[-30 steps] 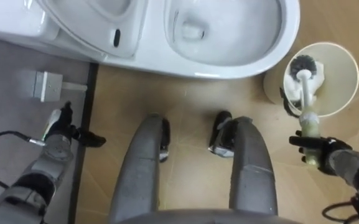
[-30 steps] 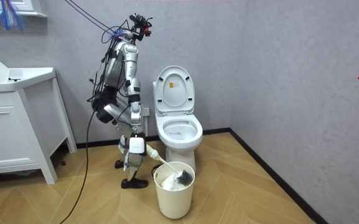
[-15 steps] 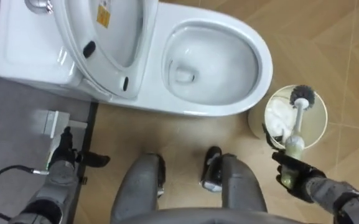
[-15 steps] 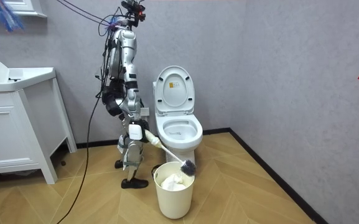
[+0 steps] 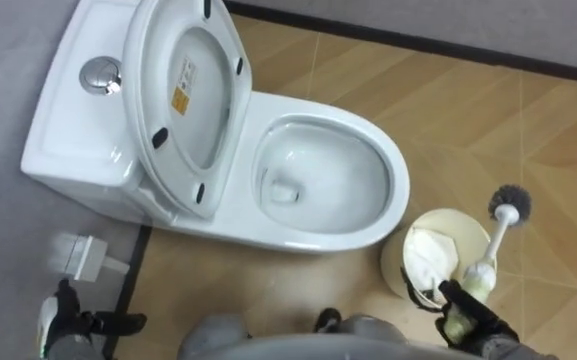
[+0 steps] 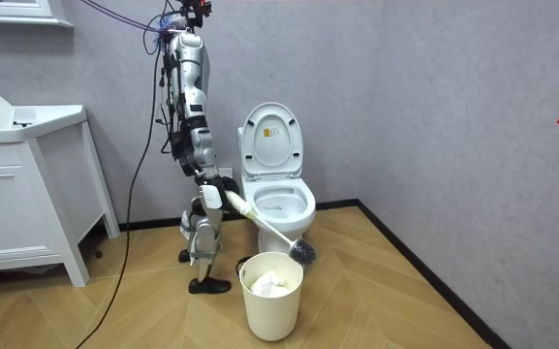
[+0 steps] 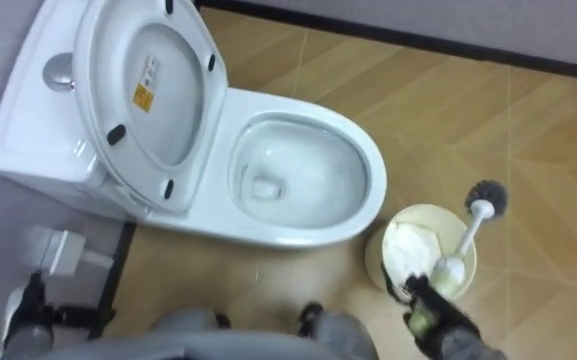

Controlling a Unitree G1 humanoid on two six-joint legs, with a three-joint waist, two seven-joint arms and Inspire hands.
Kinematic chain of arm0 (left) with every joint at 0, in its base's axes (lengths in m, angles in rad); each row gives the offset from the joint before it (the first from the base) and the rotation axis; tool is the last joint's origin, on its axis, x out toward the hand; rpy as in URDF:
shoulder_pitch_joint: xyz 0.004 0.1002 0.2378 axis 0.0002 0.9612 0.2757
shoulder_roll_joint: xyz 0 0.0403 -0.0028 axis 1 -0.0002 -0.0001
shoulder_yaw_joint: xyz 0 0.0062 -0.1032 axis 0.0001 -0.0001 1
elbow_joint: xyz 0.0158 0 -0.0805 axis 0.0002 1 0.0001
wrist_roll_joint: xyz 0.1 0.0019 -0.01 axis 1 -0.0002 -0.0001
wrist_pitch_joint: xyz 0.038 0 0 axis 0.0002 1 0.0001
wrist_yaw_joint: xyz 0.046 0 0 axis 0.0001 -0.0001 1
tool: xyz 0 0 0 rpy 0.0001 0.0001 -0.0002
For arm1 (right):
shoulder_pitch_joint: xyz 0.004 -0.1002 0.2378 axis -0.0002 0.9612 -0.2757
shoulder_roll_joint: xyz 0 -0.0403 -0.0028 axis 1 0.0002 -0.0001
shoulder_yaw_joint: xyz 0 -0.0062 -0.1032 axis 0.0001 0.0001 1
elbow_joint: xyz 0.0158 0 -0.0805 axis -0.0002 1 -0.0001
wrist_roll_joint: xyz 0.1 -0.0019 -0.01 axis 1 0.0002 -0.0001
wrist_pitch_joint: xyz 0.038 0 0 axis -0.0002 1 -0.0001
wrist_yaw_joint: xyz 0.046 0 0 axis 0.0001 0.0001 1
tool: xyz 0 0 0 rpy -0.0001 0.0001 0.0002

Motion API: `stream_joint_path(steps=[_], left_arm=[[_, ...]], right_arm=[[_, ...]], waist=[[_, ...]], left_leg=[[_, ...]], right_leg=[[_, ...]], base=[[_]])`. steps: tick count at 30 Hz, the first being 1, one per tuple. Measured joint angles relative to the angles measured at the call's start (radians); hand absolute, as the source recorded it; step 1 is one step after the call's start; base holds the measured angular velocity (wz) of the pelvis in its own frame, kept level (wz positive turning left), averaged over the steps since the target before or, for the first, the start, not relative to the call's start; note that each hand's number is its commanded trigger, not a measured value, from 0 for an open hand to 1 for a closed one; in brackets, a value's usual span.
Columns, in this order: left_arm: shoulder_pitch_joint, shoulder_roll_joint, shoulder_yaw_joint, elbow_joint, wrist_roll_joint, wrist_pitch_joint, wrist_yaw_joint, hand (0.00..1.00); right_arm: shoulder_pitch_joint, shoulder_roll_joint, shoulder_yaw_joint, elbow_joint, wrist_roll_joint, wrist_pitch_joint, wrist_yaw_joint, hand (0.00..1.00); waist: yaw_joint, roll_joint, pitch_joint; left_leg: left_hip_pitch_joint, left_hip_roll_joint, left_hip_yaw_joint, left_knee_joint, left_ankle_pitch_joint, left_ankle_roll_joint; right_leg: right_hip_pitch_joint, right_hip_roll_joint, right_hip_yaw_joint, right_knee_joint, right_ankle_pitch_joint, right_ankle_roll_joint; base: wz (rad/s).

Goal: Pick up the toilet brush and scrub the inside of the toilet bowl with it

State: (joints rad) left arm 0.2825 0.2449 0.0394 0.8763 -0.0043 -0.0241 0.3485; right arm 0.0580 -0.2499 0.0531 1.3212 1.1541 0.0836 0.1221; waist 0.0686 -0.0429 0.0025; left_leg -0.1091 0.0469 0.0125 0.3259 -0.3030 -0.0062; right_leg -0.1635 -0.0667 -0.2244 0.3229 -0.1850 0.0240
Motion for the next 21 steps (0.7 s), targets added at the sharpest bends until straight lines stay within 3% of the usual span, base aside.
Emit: stream_joint_path(steps=[6, 13, 17, 21], left_arm=[[0.05, -0.038, 0.066, -0.046, 0.082, -0.012, 0.056, 0.0], [0.069, -0.043, 0.098, -0.16, 0.109, -0.035, 0.162, 0.0], [0.112, -0.069, 0.103, -0.318, 0.246, -0.044, 0.198, 0.0], [0.141, -0.071, 0.101, -0.458, 0.364, -0.06, 0.245, 0.0]], right_arm=[[0.035, 0.022, -0.038, -0.005, -0.018, -0.016, 0.0, 1.0], [0.035, 0.024, -0.038, -0.028, -0.027, -0.026, -0.022, 1.0], [0.037, 0.029, -0.036, -0.05, -0.069, -0.051, -0.024, 1.0], [0.019, 0.052, -0.034, -0.061, -0.165, -0.069, -0.02, 1.0]], waist=[[0.009, -0.001, 0.0001], [0.027, -0.003, 0.0002], [0.048, -0.01, 0.0014], [0.05, -0.019, 0.0018]], left_leg=[[0.067, 0.002, -0.001, -0.037, 0.0, 0.0], [0.106, 0.003, -0.001, -0.053, 0.004, 0.001], [0.124, 0.003, -0.008, -0.052, 0.004, 0.001], [0.122, 0.002, -0.026, -0.049, 0.005, -0.001]], right_leg=[[0.068, 0.008, -0.005, -0.043, 0.004, 0.007], [0.103, 0.006, -0.026, -0.05, 0.003, 0.008], [0.125, 0.007, -0.028, -0.055, 0.002, 0.01], [0.142, 0.008, -0.043, -0.067, 0.001, 0.01]], base=[[0.01], [0.0], [0.06], [0.13]])
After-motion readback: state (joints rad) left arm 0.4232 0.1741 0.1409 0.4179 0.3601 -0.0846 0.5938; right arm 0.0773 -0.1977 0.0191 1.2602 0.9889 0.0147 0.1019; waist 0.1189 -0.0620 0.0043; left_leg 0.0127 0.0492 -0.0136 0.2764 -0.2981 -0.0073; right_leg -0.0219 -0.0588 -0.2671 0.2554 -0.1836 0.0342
